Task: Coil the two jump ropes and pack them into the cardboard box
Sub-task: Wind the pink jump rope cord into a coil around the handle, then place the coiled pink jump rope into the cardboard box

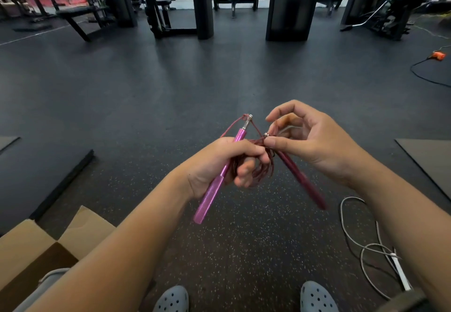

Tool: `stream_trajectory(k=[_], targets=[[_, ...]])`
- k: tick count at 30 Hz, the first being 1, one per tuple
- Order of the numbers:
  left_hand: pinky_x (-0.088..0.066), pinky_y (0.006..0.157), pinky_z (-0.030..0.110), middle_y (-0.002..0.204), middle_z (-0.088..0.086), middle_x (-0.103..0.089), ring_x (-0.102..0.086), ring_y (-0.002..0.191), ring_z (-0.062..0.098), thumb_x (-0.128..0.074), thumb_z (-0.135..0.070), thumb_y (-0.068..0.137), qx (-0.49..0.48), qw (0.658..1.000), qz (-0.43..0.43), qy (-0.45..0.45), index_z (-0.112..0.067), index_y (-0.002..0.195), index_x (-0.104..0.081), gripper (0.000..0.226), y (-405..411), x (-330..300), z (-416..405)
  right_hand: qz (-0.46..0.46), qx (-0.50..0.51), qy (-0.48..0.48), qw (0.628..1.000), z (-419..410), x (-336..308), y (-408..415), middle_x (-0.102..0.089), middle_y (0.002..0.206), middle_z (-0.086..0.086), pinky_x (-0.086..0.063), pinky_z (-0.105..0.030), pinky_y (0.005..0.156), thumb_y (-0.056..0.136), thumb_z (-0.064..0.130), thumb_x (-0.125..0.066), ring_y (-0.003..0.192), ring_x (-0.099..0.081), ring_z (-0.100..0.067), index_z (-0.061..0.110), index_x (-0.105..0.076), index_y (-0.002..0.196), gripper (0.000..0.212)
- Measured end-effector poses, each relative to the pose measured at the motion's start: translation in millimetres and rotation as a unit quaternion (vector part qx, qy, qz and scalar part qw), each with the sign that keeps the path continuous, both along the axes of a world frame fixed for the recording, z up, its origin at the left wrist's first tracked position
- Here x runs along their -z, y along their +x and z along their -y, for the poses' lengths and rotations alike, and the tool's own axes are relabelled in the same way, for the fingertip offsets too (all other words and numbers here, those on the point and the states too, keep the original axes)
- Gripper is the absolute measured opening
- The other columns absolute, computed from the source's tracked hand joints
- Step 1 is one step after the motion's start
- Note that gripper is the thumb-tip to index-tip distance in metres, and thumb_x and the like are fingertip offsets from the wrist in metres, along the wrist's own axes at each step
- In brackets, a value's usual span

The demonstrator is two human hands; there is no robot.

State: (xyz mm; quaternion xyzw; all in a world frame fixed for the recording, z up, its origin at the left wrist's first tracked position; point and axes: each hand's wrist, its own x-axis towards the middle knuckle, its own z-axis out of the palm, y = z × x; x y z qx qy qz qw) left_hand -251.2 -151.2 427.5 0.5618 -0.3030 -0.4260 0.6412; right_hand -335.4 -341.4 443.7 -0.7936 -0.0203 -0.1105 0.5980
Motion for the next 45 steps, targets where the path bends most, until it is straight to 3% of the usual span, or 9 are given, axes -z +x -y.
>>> stream_trajectory(k=[3,7,9,15,22,30,36,41,45], targets=[[-0.041,0.047,0.024,0.039,-0.008,-0.041,-0.038,0.031,0.005,-0.052,-0.016,0.093,-0.014,0.998,-0.041,-0.043,-0.007,0.078,-0.064,0.021,-2,-2,0,-0.027,-0.014,0.041,0.999,-6,5,2,-0.071,0.099,-0.011,-0.054,-0.035,0.084,0.083,0.029,-0.074,0.086,-0.067,-0.016,0.018,-0.063,0.123,0.042],[-0.040,0.043,0.022,0.036,-0.010,-0.036,-0.034,0.028,0.003,-0.054,-0.018,0.085,-0.048,0.990,-0.109,-0.073,-0.007,0.073,-0.064,0.019,-3,0,0,-0.077,-0.063,0.124,0.987,-17,22,5,-0.066,0.120,-0.033,-0.050,-0.068,0.097,0.096,0.039,-0.063,0.106,-0.067,-0.053,0.007,-0.064,0.122,0.041],[-0.039,0.041,0.021,0.035,-0.010,-0.035,-0.034,0.027,0.003,-0.053,-0.017,0.086,-0.049,0.988,-0.125,-0.081,-0.007,0.073,-0.063,0.020,-2,2,-1,-0.110,-0.095,0.138,0.980,-14,24,5,-0.066,0.123,-0.034,-0.052,-0.065,0.097,0.100,0.039,-0.057,0.113,-0.060,-0.062,0.010,-0.066,0.121,0.037],[-0.038,0.039,0.019,0.033,-0.010,-0.036,-0.033,0.025,0.002,-0.051,-0.015,0.086,-0.070,0.975,-0.165,-0.134,-0.007,0.069,-0.064,0.023,2,1,-3,-0.129,-0.143,0.169,0.967,-4,20,2,-0.071,0.123,-0.017,-0.063,-0.047,0.078,0.092,0.019,-0.063,0.109,-0.066,-0.046,0.015,-0.064,0.131,0.040],[-0.045,0.047,0.023,0.040,-0.007,-0.042,-0.040,0.032,0.007,-0.055,-0.018,0.087,-0.110,0.983,-0.105,-0.105,-0.004,0.076,-0.063,0.019,11,1,-8,-0.092,-0.113,0.195,0.970,-20,28,9,-0.075,0.113,-0.010,-0.065,-0.042,0.078,0.093,0.017,-0.063,0.105,-0.073,-0.030,0.008,-0.065,0.125,0.033],[-0.046,0.052,0.023,0.046,-0.006,-0.045,-0.044,0.038,0.008,-0.056,-0.020,0.096,-0.166,0.978,-0.091,-0.090,-0.007,0.076,-0.065,0.025,17,0,-23,-0.064,-0.087,0.226,0.968,-44,31,20,-0.077,0.104,-0.015,-0.063,-0.039,0.083,0.092,0.016,-0.064,0.095,-0.076,-0.028,0.007,-0.068,0.119,0.029],[-0.052,0.059,0.021,0.067,-0.003,-0.058,-0.055,0.059,0.011,-0.073,-0.037,0.085,-0.286,0.956,0.066,-0.027,-0.010,0.095,-0.066,0.029,34,3,-56,-0.047,-0.043,0.219,0.974,-70,26,41,-0.077,0.095,-0.017,-0.061,-0.046,0.087,0.093,0.012,-0.065,0.086,-0.077,-0.027,0.006,-0.070,0.114,0.022],[-0.058,0.070,0.022,0.079,-0.001,-0.066,-0.067,0.073,0.010,-0.067,-0.036,0.094,-0.297,0.936,0.158,0.101,-0.014,0.108,-0.069,0.026,41,-6,-116,-0.043,-0.061,0.156,0.985,-113,32,65,-0.077,0.094,-0.017,-0.063,-0.049,0.080,0.095,0.012,-0.066,0.086,-0.076,-0.029,0.007,-0.071,0.114,0.020],[-0.060,0.079,0.024,0.084,-0.004,-0.077,-0.071,0.077,0.007,-0.068,-0.027,0.094,-0.318,0.908,0.191,0.195,-0.020,0.108,-0.072,0.017,42,-10,-185,-0.052,-0.096,0.092,0.990,-162,43,91,-0.080,0.095,-0.012,-0.059,-0.035,0.065,0.096,0.014,-0.067,0.083,-0.076,-0.021,0.015,-0.072,0.114,0.018]])
